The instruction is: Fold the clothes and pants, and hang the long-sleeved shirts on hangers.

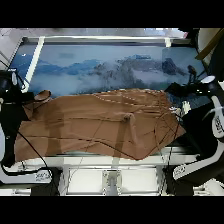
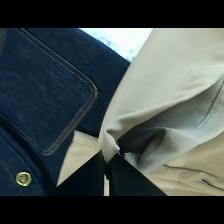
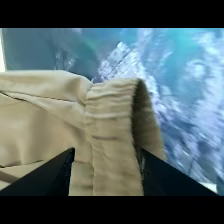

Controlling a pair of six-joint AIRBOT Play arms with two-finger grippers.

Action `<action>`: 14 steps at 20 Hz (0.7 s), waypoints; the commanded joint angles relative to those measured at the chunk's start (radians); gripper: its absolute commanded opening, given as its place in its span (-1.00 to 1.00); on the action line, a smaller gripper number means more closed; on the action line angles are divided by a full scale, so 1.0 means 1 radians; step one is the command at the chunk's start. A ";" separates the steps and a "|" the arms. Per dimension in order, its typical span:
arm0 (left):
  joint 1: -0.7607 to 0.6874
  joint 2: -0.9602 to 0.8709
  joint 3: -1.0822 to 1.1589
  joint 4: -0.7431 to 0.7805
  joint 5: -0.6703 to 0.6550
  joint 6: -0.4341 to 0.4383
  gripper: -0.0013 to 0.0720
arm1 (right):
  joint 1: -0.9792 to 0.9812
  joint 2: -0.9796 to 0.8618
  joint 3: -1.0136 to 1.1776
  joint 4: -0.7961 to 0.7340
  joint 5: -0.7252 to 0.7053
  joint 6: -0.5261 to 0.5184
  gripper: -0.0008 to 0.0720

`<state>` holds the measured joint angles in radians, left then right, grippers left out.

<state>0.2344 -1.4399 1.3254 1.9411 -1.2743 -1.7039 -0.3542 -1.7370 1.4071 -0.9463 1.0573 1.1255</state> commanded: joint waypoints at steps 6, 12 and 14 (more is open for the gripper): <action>0.016 0.003 0.000 -0.057 0.005 -0.002 -0.93 | 0.033 -0.135 0.071 0.008 0.009 -0.017 0.22; 0.016 0.007 0.000 -0.069 0.096 -0.047 -0.93 | 0.013 -0.121 0.179 -0.006 0.027 -0.001 -0.91; 0.016 0.007 0.000 -0.069 0.122 -0.075 -0.93 | -0.015 -0.106 0.249 -0.057 0.087 0.044 -0.91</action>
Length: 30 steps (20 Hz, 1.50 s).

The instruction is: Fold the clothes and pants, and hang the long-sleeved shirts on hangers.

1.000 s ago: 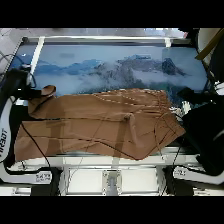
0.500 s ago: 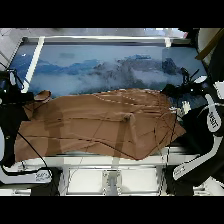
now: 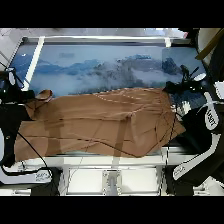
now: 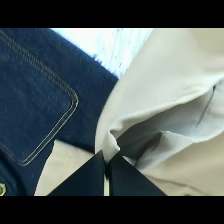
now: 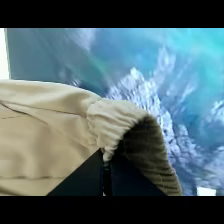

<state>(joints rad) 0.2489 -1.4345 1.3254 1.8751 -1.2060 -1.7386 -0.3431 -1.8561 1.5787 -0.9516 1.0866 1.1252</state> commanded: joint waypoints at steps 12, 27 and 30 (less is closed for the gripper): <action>0.088 -0.034 -0.071 -0.021 0.041 -0.196 -0.93 | -0.095 0.013 0.118 -0.154 0.100 0.147 -0.91; 0.172 0.114 -0.218 -0.015 0.275 -0.237 0.36 | -0.094 0.021 0.133 -0.150 0.180 0.194 -0.22; 0.171 0.174 -0.119 -0.018 0.330 -0.233 0.36 | -0.094 0.024 0.174 -0.151 0.182 0.195 -0.22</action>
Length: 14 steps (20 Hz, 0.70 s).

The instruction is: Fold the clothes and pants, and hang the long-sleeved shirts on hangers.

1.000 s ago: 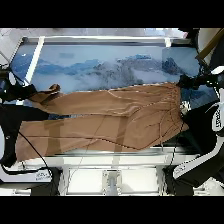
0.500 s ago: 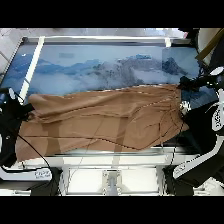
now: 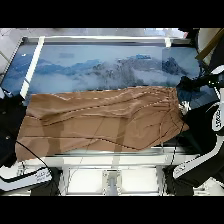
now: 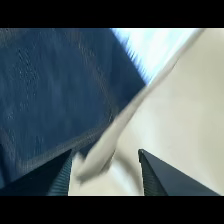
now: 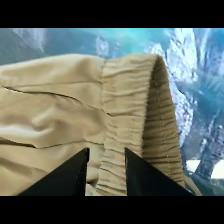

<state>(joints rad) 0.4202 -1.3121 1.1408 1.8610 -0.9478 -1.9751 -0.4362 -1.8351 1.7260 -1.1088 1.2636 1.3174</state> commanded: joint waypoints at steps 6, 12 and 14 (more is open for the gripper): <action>0.113 0.163 0.152 -0.002 -0.147 0.091 0.30 | -0.065 0.103 0.032 0.003 0.116 -0.042 -0.21; 0.574 0.365 -0.061 -0.103 -0.390 0.200 0.21 | -0.232 0.431 -0.278 0.030 0.209 -0.177 -0.21; 0.767 0.374 -0.163 -0.404 -0.427 0.399 0.21 | -0.263 0.540 -0.431 0.084 0.177 -0.227 -0.21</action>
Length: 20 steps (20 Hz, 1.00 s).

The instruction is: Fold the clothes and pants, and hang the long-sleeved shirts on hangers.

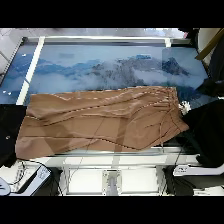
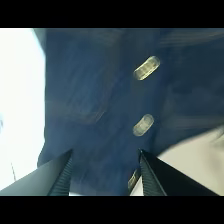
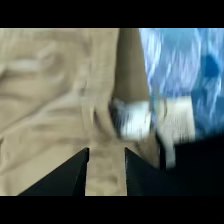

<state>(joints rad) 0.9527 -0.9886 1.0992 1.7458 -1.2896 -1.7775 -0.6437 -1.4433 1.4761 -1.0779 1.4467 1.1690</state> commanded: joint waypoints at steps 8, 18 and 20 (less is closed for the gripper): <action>0.426 0.040 -0.501 -0.480 -0.133 0.798 0.98 | -0.060 0.276 -0.311 0.202 -0.033 -0.113 -0.21; 0.408 0.039 -0.529 -0.521 0.023 0.843 0.95 | -0.060 0.280 -0.311 0.217 -0.034 -0.112 -0.21; 0.381 0.019 -0.531 -0.522 0.013 0.842 0.95 | -0.060 0.280 -0.311 0.217 -0.034 -0.112 -0.21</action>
<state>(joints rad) 1.3567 -0.9558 0.5732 1.2629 -1.2957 -0.9455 -0.7033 -1.1645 1.1652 -0.8650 1.4136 1.0573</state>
